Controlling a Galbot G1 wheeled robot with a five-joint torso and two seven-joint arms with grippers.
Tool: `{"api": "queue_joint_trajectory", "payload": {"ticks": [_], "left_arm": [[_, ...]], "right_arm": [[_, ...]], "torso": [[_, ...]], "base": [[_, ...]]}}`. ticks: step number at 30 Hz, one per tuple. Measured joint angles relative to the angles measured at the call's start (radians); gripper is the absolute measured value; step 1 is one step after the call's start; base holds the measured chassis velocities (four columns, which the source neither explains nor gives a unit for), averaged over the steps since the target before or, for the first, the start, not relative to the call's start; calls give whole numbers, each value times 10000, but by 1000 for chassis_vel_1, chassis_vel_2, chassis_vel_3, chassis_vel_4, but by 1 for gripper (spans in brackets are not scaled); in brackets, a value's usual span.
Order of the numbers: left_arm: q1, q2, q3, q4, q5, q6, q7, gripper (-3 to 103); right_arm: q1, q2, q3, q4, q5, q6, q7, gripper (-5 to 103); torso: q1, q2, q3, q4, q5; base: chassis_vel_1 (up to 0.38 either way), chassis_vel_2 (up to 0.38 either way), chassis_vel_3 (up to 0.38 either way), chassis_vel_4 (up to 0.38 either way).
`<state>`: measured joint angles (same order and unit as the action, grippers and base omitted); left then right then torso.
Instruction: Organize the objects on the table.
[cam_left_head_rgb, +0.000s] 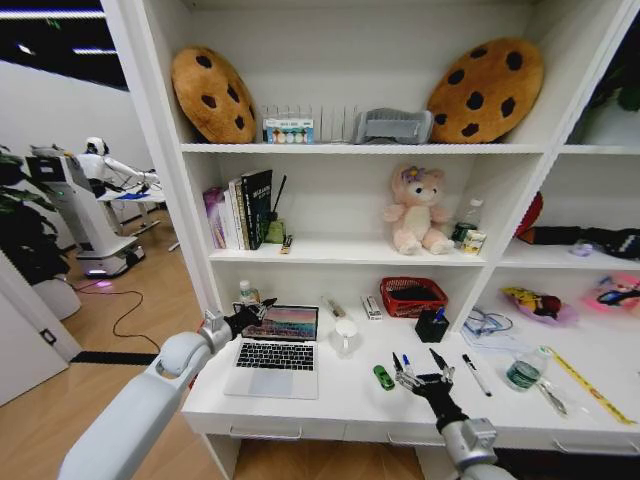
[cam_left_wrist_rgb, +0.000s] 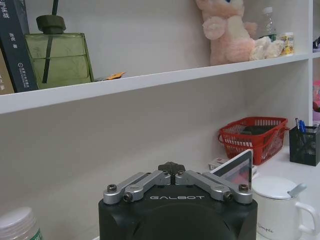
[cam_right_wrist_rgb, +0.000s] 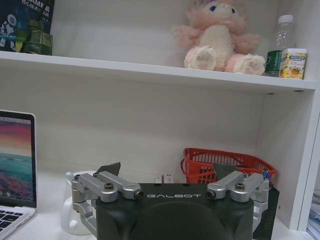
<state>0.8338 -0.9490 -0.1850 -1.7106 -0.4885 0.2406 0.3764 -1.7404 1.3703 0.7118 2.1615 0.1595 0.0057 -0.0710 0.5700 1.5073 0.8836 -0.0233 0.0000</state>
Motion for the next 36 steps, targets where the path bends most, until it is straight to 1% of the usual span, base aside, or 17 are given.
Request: {"api": "queue_joint_trajectory", "payload": {"ticks": [2, 9, 17, 19, 22, 31, 34, 36], "left_arm": [[-321, -116, 141, 309, 0, -40, 15, 0], [-646, -89, 370, 715, 1, -132, 138, 0], [-758, 35, 510, 765, 30, -182, 417, 0], [-768, 107, 523, 816, 157, -182, 631, 0], [-767, 140, 525, 890, 276, -187, 741, 0], [-929, 56, 566, 1218, 482, -418, 775, 0], [-986, 73, 588, 1232, 554, -434, 905, 0], [-896, 223, 584, 1077, 569, -436, 1008, 0]], "right_arm": [[-12, 46, 52, 0, -40, 72, 0, 100], [-93, 267, 111, -31, -267, 163, 1, 100], [-101, 368, 141, 37, -485, 179, 45, 100], [-100, 377, 177, 56, -699, 308, 33, 100], [-102, 389, 170, 81, -736, 330, 25, 100], [31, 406, -65, 18, -745, 333, 51, 100], [73, 385, -104, -20, -725, 326, 95, 100], [84, 358, -81, -40, -718, 326, 116, 100]], "torso": [[0, 0, 0, -1, 1], [0, 0, 0, 2, 1], [0, 0, 0, 1, 1], [0, 0, 0, 1, 0], [0, 0, 0, 2, 0], [0, 0, 0, 0, 0], [0, 0, 0, -1, 0], [0, 0, 0, -1, 1]], "base": [[0, 0, 0, 0], [0, 0, 0, 0], [0, 0, 0, 0], [0, 0, 0, 0], [0, 0, 0, 0], [0, 0, 0, 0], [0, 0, 0, 0], [0, 0, 0, 0]]}}
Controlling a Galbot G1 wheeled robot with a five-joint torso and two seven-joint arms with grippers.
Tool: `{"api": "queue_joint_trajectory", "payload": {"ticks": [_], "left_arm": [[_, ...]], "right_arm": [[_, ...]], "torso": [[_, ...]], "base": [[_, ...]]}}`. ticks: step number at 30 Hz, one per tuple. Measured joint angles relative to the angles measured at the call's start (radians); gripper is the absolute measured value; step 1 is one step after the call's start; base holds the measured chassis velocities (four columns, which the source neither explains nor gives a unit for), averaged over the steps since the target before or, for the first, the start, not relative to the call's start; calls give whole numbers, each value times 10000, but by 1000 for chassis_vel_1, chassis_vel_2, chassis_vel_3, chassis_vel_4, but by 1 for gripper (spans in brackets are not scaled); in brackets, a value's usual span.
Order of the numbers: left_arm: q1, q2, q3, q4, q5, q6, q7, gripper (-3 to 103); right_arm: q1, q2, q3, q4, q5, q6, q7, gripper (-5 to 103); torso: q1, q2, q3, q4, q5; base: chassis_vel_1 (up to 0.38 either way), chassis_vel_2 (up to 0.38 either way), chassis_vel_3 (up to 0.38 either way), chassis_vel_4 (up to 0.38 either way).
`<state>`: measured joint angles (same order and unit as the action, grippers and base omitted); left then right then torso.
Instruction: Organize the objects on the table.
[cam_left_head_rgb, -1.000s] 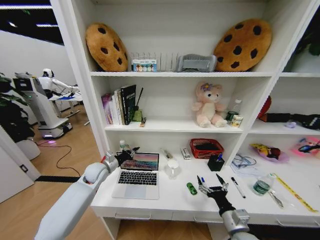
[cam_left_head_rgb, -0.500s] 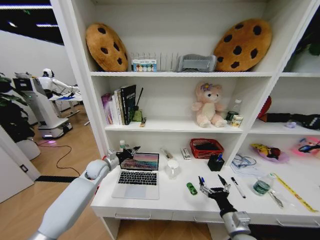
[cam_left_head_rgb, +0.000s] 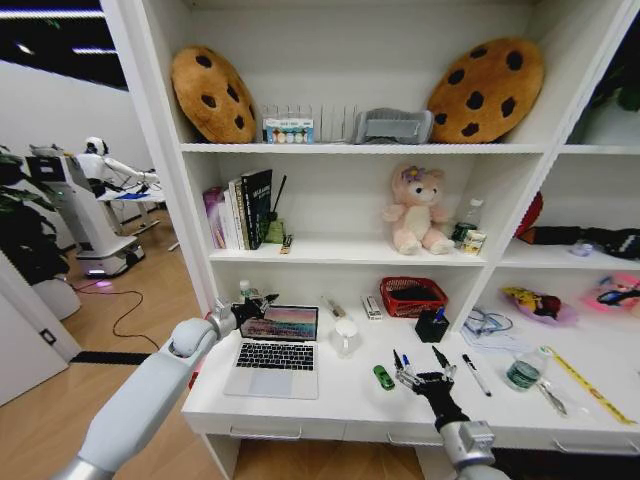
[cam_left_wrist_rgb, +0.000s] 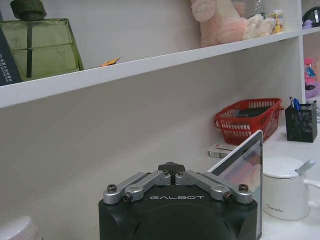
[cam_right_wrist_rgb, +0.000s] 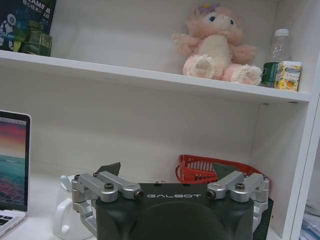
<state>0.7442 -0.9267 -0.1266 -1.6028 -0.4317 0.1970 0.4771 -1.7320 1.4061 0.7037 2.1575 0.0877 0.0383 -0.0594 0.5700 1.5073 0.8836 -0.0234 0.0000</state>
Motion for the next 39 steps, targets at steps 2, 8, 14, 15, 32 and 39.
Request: {"api": "queue_joint_trajectory", "payload": {"ticks": [2, 8, 14, 15, 32, 39], "left_arm": [[118, 126, -27, -114, 9, -2, 66, 0], [687, 438, -262, -466, 152, -62, 245, 0], [1946, 1116, -939, -1392, 396, 41, 434, 0], [2105, 1216, -1057, -1517, 424, 80, 443, 0], [3844, 1819, -2641, -2630, 482, 41, 640, 0], [4027, 1848, -2382, -2369, 1085, -176, 1067, 0]], "right_arm": [[-4, -17, 19, 4, 15, 0, 25, 100], [-16, -48, 42, 17, 25, 2, 44, 100], [35, -42, -55, -68, -49, 76, 11, 100], [43, -38, -87, -102, -90, 102, 2, 100], [303, -316, -543, -343, -232, 9, 7, 100], [430, -495, -446, -459, 10, -53, 20, 100]], "torso": [[0, 0, 0, 0, 0], [-1, 1, -3, 1, 1], [-1, 1, -1, 3, -4], [-1, 0, 0, 6, -1], [1, -1, 1, 2, -2], [0, -1, 0, 2, 0]], "base": [[0, 0, 0, 0], [0, 0, 0, 0], [0, 0, 0, 0], [0, 0, 0, 0], [0, 0, 0, 0], [0, 0, 0, 0]]}}
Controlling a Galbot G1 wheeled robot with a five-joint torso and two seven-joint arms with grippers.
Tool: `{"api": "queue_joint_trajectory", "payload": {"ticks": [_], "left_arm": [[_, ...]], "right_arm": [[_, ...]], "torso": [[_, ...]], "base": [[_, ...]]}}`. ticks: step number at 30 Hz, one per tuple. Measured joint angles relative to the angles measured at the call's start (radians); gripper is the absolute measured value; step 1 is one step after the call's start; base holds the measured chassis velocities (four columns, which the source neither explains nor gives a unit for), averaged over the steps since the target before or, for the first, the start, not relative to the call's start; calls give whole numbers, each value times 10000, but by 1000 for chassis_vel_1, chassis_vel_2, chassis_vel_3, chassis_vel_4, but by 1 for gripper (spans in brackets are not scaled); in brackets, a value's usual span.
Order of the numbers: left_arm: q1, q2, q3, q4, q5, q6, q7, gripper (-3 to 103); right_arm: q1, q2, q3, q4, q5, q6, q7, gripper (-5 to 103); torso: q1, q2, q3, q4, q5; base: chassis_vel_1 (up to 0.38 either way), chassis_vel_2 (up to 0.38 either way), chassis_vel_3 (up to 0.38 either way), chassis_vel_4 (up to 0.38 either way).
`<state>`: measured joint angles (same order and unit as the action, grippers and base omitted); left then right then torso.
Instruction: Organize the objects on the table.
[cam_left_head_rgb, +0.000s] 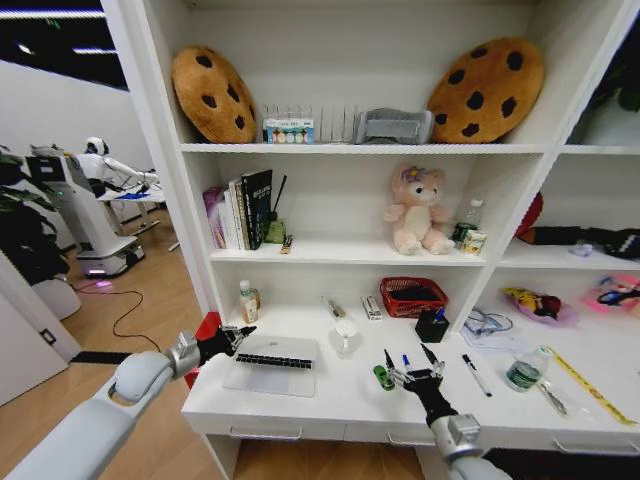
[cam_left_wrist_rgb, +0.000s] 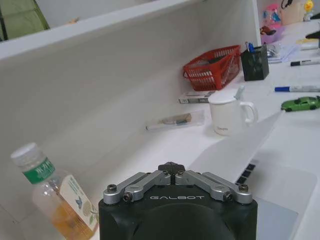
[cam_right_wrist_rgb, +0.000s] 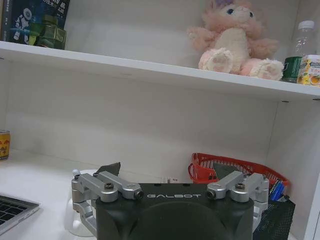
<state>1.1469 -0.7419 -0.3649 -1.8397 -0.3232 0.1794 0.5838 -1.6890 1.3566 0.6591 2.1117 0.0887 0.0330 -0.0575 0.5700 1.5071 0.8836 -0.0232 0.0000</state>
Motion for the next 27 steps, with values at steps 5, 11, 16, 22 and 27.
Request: {"api": "queue_joint_trajectory", "payload": {"ticks": [5, 11, 16, 22, 27], "left_arm": [[285, -118, 179, 204, 621, -252, 154, 0], [598, -69, 238, 338, 1270, -571, 538, 0], [784, -37, 260, 534, 1744, -925, 846, 0], [642, -490, -14, 621, 905, -813, -127, 0], [165, -1804, -1224, 316, -1292, -163, -3091, 0]], "right_arm": [[113, -16, -28, -83, 44, 0, -2, 100], [185, -55, -14, -185, 98, 3, -13, 100], [140, -13, -3, -233, 83, 55, -47, 100], [153, 6, 4, -249, 70, 71, -56, 100], [170, -17, 33, -144, 124, 41, -44, 100]], "torso": [[0, 0, 0, 1, -1], [0, 1, 0, 0, 0], [0, 1, 0, 1, 0], [0, 2, 0, 1, 0], [1, 1, 0, -4, -1]], "base": [[0, 0, 0, 0], [0, 0, 0, 0], [0, 0, 0, 0], [0, 0, 0, 0], [0, 0, 0, 0]]}}
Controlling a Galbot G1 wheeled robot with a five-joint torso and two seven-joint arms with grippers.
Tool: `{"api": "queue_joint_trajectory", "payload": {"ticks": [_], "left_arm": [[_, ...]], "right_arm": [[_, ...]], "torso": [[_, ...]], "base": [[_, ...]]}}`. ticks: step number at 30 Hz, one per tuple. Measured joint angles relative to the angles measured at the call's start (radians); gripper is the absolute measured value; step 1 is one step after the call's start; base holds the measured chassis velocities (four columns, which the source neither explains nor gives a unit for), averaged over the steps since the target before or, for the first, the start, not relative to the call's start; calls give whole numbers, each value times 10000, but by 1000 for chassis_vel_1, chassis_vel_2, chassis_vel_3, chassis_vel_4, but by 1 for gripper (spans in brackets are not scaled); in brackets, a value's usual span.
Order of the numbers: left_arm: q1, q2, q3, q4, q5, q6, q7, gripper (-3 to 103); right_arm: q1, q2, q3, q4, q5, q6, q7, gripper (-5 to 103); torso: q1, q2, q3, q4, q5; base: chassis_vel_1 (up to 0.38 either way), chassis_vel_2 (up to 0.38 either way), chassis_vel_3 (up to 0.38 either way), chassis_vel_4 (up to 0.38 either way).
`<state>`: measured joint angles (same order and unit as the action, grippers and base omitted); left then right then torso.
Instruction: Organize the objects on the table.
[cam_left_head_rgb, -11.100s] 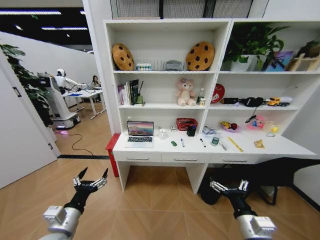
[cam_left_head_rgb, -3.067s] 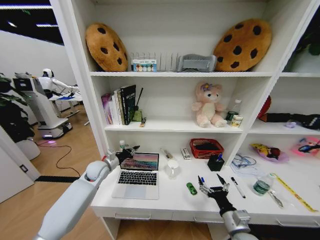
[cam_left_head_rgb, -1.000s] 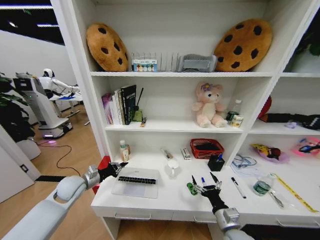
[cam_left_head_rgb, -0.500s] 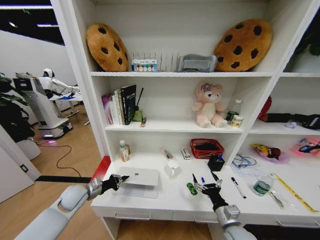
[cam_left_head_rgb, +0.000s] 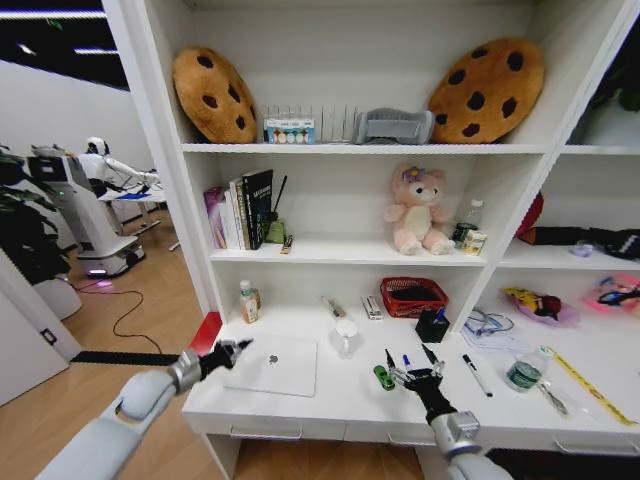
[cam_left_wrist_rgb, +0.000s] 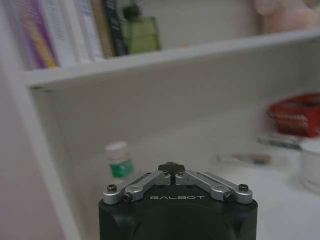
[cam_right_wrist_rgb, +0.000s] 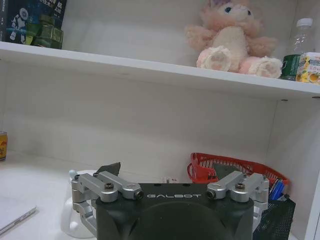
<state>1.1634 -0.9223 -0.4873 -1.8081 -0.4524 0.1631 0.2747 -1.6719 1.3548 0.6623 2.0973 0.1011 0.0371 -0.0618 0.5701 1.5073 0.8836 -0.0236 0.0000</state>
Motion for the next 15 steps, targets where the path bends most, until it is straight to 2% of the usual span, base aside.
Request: {"api": "queue_joint_trajectory", "payload": {"ticks": [1, 2, 3, 4, 6, 7, 9, 10, 12, 15], "left_arm": [[125, -464, -481, -295, -691, 159, -1290, 0], [125, -464, -481, -295, -691, 159, -1290, 0], [356, -750, -879, -529, -1127, 251, -1960, 0], [356, -750, -879, -529, -1127, 251, -1960, 0], [1142, -1200, -1937, -1184, -1597, 436, -2828, 0], [1142, -1200, -1937, -1184, -1597, 436, -2828, 0], [1562, -1385, -2321, -1807, -1830, 598, -3704, 0], [1562, -1385, -2321, -1807, -1830, 598, -3704, 0], [1811, -1498, -2393, -2577, -2346, 995, -4577, -3], [1873, -1522, -2328, -2854, -2509, 1153, -4755, 1]], "right_arm": [[9, -18, 23, 113, 69, -86, 14, 100], [9, -18, 23, 113, 69, -86, 14, 100], [17, -45, 39, 194, 128, -172, 33, 100], [17, -45, 39, 194, 128, -172, 33, 100], [112, -249, 79, 442, 343, -477, 164, 100], [112, -249, 79, 442, 343, -477, 164, 100], [201, -423, 128, 621, 572, -686, 293, 100], [201, -423, 128, 621, 572, -686, 293, 100], [213, -573, 188, 819, 786, -837, 397, 100], [198, -612, 222, 897, 836, -867, 416, 100]], "torso": [[0, 0, -1, -1, 3], [0, 0, -1, -1, 3], [0, 0, 0, 1, 2], [0, 0, 0, 1, 2], [-1, 0, -1, 10, 3], [-1, 0, -1, 10, 3], [-1, 1, -1, 12, 0], [-1, 1, -1, 12, 0], [-1, 1, -1, 4, 2], [-1, 0, -1, 3, 2]], "base": [[0, 0, 0, 0], [0, 0, 0, 0], [0, 0, 0, 0], [0, 0, 0, 0], [0, 0, 0, 0], [0, 0, 0, 0], [0, 0, 0, 0], [0, 0, 0, 0], [0, 0, 0, 0], [0, 0, 0, 0]]}}
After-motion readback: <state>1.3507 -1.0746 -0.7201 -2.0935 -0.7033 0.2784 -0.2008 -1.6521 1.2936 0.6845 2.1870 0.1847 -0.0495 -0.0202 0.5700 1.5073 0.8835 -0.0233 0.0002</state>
